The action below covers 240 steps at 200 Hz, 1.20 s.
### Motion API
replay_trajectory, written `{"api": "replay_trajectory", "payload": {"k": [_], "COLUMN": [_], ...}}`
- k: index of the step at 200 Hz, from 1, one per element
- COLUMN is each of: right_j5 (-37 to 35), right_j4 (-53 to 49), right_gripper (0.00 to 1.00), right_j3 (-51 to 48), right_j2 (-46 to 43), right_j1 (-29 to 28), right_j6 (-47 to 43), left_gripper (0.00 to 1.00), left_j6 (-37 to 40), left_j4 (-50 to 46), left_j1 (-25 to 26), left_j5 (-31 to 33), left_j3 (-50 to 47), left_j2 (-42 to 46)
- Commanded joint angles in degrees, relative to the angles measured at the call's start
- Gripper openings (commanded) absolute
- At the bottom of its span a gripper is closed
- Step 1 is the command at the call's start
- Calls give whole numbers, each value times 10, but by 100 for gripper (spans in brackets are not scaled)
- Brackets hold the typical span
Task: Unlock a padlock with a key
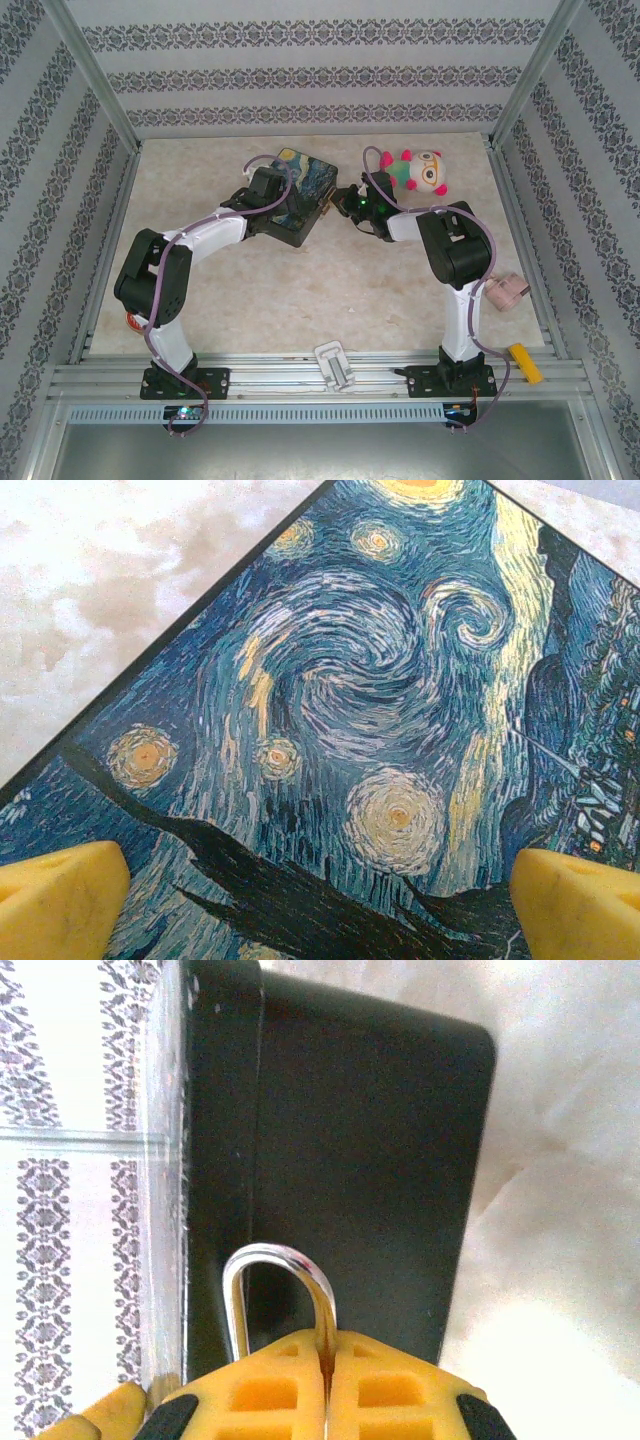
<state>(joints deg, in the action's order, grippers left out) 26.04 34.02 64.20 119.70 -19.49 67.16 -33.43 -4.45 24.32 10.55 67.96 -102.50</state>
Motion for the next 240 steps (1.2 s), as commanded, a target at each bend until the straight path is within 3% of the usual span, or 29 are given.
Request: {"api": "replay_trajectory", "payload": {"k": [1,66,136,190,240], "right_j5": [-29,14,151,250,216], "right_j4": [53,47,-80,-130,-302], "right_gripper": [0,0,0,0,0], "right_j3": [-11,-67,-167,-148,-92], "right_j2": [-19,-75,-164,-119,-98], "right_j1": [9,35,76,82,99], "right_j6": [28,9,-97,-156,-273], "left_gripper": [99,99,99,99,99], "left_j6": [-19,-16,-15,-22,-42], "left_j4": [-76,-75,-73,-64,-48], "left_j1": [-7,-8,-7,-8,-7], "left_j5": [-1,3,8,-4,-13], "left_j3": [-30,-36,-40,-49,-69], "left_j2": [-1,29,81,123,153]}}
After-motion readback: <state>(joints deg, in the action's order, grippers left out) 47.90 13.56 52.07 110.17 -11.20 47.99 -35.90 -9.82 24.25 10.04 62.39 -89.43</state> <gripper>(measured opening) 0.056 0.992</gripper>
